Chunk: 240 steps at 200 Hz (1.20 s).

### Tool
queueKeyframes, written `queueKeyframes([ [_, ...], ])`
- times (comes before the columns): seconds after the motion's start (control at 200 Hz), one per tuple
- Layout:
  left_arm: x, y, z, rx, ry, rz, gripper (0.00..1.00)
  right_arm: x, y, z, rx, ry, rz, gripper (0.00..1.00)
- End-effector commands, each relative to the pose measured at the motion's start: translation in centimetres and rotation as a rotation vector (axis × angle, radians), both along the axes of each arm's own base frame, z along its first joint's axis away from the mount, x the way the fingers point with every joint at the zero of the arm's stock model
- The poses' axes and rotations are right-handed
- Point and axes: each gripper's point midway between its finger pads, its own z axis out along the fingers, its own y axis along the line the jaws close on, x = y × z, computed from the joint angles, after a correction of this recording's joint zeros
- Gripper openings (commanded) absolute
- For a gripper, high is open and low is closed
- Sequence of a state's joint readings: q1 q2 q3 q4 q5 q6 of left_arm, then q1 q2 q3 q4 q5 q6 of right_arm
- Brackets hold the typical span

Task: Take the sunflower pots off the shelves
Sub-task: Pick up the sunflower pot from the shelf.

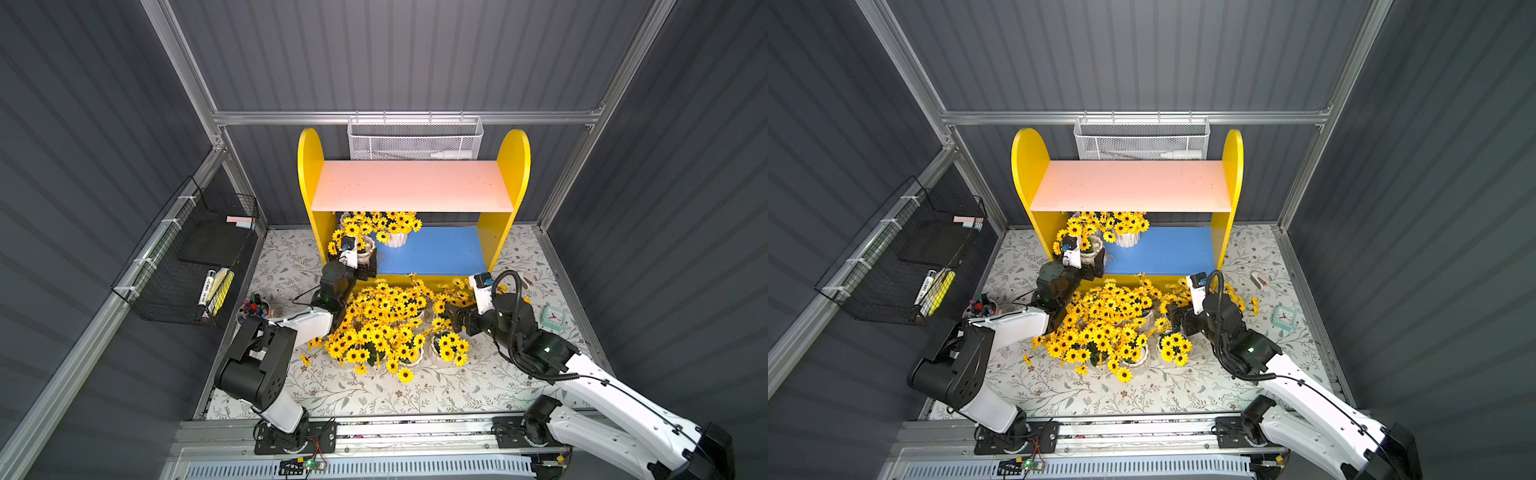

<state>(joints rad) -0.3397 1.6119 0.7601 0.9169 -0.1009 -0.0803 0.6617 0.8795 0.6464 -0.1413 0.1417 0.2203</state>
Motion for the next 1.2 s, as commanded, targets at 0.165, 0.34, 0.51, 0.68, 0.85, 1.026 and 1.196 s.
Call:
queueKeyframes([
  [0.165, 1.4, 0.1, 1.2, -0.018, -0.018, 0.038, 0.99, 0.1, 0.2, 0.4, 0.001, -0.004, 0.012, 0.99],
  [0.34, 2.0, 0.0, 0.6, -0.009, -0.004, 0.037, 1.00, -0.1, 0.1, 0.5, 0.002, -0.009, 0.014, 0.99],
  [0.51, 2.3, 0.0, 0.2, 0.007, 0.003, 0.045, 0.99, 0.0, 0.2, 0.4, -0.002, -0.009, 0.017, 0.99],
  [0.68, 2.6, -0.2, -0.5, 0.051, 0.010, 0.040, 0.99, 0.0, 0.3, 0.4, 0.000, -0.006, 0.019, 0.99],
  [0.85, 2.5, -0.4, -1.1, 0.077, 0.004, 0.028, 0.84, -0.1, 0.1, 0.5, 0.005, -0.010, 0.013, 0.99],
  [1.026, 2.2, 0.0, -1.0, 0.081, -0.005, 0.039, 0.56, -0.1, 0.0, 0.7, 0.007, -0.017, 0.010, 0.99],
  [1.196, 1.5, 0.3, 0.0, 0.068, -0.017, 0.045, 0.03, -0.1, -0.2, 0.9, 0.009, -0.023, 0.001, 0.99],
])
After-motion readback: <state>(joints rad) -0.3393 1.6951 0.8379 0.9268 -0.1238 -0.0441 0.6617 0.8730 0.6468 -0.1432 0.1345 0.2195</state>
